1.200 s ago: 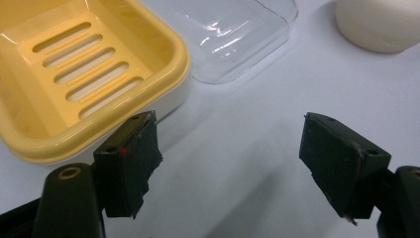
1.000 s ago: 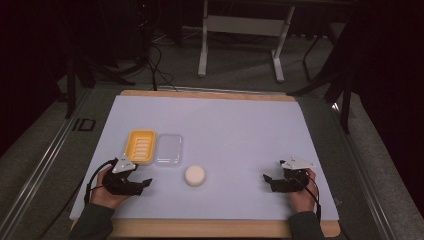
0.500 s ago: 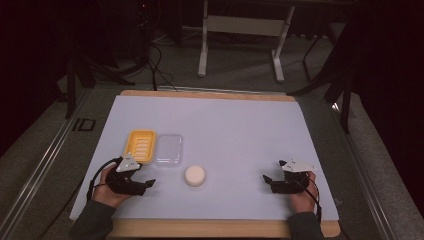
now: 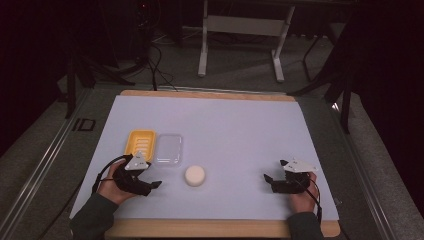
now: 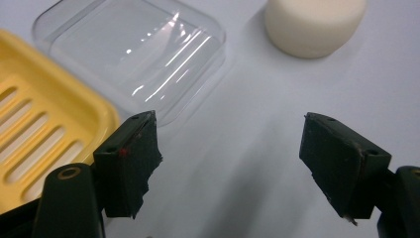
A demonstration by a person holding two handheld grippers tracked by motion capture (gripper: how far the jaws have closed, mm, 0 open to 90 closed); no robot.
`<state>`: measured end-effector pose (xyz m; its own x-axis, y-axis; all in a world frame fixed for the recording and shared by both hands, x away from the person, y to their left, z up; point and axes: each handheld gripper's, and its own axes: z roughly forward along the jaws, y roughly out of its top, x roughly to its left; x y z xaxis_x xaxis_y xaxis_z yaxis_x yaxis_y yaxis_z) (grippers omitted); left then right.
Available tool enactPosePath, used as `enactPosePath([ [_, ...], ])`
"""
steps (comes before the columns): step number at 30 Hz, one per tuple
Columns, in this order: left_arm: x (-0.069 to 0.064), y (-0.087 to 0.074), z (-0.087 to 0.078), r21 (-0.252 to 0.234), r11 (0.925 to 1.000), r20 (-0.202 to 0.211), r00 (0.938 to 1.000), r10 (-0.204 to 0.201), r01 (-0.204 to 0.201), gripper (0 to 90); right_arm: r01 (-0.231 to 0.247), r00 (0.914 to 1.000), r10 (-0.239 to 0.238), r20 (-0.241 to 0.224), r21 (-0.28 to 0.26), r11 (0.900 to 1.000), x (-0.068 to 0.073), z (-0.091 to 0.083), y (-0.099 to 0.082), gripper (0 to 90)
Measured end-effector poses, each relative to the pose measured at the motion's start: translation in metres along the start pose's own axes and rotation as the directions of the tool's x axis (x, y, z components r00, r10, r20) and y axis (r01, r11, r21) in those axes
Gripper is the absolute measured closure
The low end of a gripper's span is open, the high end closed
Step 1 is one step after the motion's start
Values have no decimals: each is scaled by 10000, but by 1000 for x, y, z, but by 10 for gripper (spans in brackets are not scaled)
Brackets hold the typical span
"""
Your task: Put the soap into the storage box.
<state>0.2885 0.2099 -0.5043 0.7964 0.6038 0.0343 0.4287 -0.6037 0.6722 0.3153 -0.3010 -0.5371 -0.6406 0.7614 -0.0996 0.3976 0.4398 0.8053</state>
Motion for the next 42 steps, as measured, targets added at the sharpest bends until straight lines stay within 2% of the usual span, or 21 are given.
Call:
enactPosePath([
  [10,-4,21,12,18,9985,406,9977,552,-553,237,-66,10000,65,-55,-158,9999,-1,-1,-1,138],
  [18,-6,28,16,22,9974,675,9951,721,-724,236,-75,9999,73,-87,-234,9997,-1,-2,-1,138],
  [23,-8,34,17,-12,9967,869,9929,806,-808,179,-80,9999,77,-121,-264,9996,-1,-2,-1,138],
  [31,-13,42,23,74,9941,1014,9891,1069,-1082,152,-81,9999,77,-137,-249,9997,-1,-3,-1,138],
  [42,-16,53,35,376,9895,1247,9831,1342,-1398,139,-50,9999,47,-140,-258,9997,-1,-3,-1,138],
])
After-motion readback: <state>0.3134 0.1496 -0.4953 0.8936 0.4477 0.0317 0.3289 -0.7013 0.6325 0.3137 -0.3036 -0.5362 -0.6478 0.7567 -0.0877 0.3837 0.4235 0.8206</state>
